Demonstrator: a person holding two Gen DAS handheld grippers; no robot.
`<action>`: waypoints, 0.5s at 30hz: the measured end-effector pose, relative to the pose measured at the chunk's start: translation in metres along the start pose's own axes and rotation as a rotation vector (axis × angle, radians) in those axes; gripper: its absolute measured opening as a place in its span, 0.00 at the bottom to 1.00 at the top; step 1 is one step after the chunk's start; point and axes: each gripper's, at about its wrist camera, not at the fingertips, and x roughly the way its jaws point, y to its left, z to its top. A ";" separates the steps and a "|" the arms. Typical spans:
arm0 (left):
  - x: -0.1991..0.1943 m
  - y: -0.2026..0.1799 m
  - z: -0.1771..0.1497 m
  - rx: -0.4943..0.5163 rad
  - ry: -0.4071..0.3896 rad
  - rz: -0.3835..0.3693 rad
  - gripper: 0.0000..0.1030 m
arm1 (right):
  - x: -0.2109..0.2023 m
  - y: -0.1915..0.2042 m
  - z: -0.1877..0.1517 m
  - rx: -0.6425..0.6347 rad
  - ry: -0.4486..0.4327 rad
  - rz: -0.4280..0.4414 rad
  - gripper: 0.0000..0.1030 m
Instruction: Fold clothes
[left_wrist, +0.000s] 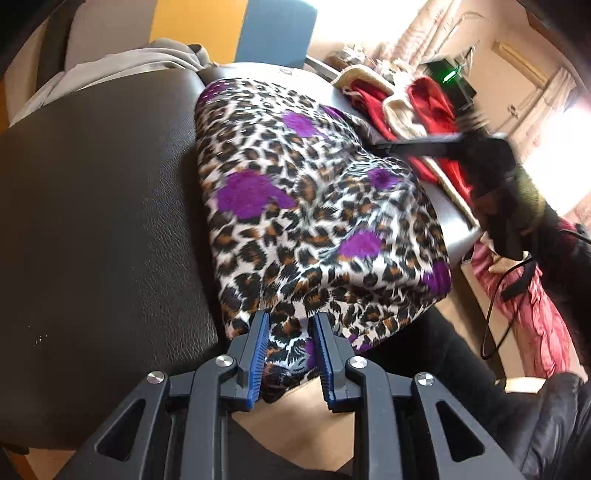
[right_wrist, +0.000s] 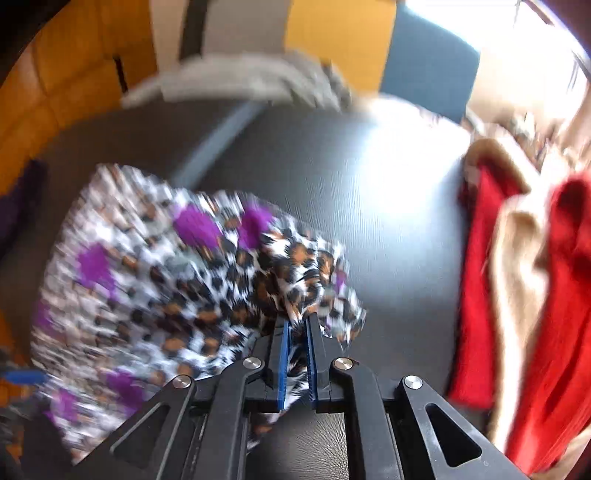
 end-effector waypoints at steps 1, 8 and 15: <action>-0.001 0.000 0.000 -0.009 0.011 -0.009 0.23 | 0.003 -0.005 -0.002 0.027 -0.008 0.013 0.08; -0.023 0.014 0.022 -0.139 -0.052 -0.167 0.23 | -0.006 -0.033 0.005 0.146 -0.082 0.047 0.43; -0.011 -0.004 0.088 -0.083 -0.136 -0.039 0.24 | -0.076 0.016 -0.011 -0.085 -0.247 0.294 0.49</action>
